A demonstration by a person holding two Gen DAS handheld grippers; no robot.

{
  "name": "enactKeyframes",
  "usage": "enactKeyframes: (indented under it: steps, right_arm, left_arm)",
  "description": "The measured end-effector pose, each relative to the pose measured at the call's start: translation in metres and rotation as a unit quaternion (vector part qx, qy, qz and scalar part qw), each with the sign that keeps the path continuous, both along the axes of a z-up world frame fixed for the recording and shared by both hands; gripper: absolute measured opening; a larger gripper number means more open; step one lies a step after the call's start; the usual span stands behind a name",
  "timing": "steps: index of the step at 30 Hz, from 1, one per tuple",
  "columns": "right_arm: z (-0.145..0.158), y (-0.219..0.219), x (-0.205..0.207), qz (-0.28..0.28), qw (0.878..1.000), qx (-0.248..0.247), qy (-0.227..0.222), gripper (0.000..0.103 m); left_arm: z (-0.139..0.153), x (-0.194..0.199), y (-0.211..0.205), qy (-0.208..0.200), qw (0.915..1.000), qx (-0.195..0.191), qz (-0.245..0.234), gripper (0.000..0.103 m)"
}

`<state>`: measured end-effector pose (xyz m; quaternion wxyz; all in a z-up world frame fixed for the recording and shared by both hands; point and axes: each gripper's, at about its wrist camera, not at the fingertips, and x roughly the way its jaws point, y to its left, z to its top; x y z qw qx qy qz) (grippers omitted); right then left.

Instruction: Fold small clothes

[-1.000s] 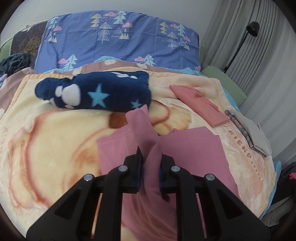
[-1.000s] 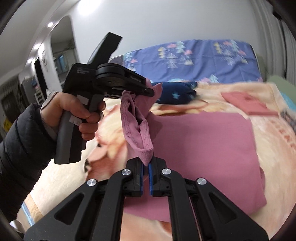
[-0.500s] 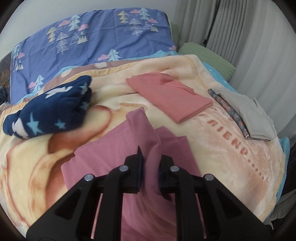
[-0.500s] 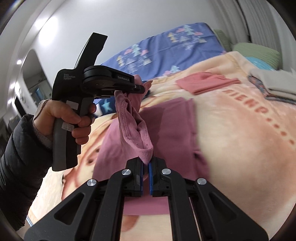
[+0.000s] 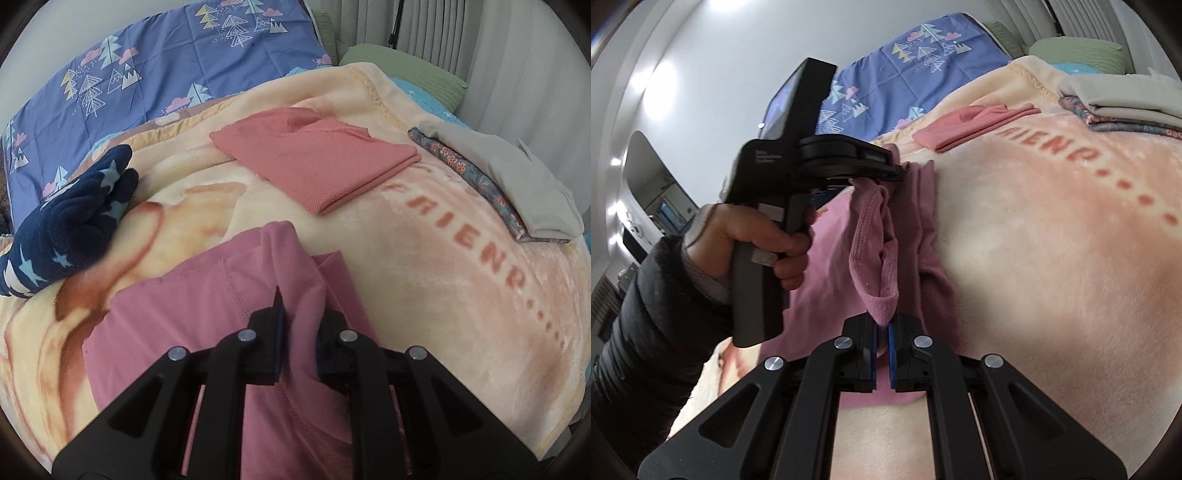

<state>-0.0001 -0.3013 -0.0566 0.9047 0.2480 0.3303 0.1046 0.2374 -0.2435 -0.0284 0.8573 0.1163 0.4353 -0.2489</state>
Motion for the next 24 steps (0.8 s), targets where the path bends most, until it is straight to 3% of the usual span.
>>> enactKeyframes:
  steps: [5,7,11,15,19,24]
  right_arm:
    - [0.003,0.002,-0.005,-0.001,1.000,-0.005,-0.005,0.004]
    - [-0.009,-0.005,-0.002,-0.010,1.000,0.008,0.026,0.004]
    - [-0.026,-0.015,0.001,-0.007,0.997,0.049,0.057,0.004]
    - [-0.025,-0.015,0.001,-0.003,0.997,0.054,0.055,0.004]
    - [-0.024,-0.016,0.004,-0.003,0.997,0.053,0.059,0.004]
    - [-0.025,-0.016,0.008,-0.002,0.997,0.054,0.062,0.004]
  left_arm:
    - [0.005,-0.003,0.001,-0.006,0.9999,-0.011,-0.004,0.014]
    - [0.004,-0.007,0.001,-0.010,0.9999,-0.008,-0.012,0.036]
    - [0.016,-0.026,0.021,-0.027,0.9995,-0.011,-0.007,0.052]
    - [0.033,-0.076,0.074,-0.071,0.9969,-0.030,-0.014,0.066]
    - [0.028,-0.135,0.128,-0.083,0.9959,-0.030,-0.016,0.070]
    - [-0.005,-0.199,0.158,-0.070,0.9967,0.015,-0.038,0.070]
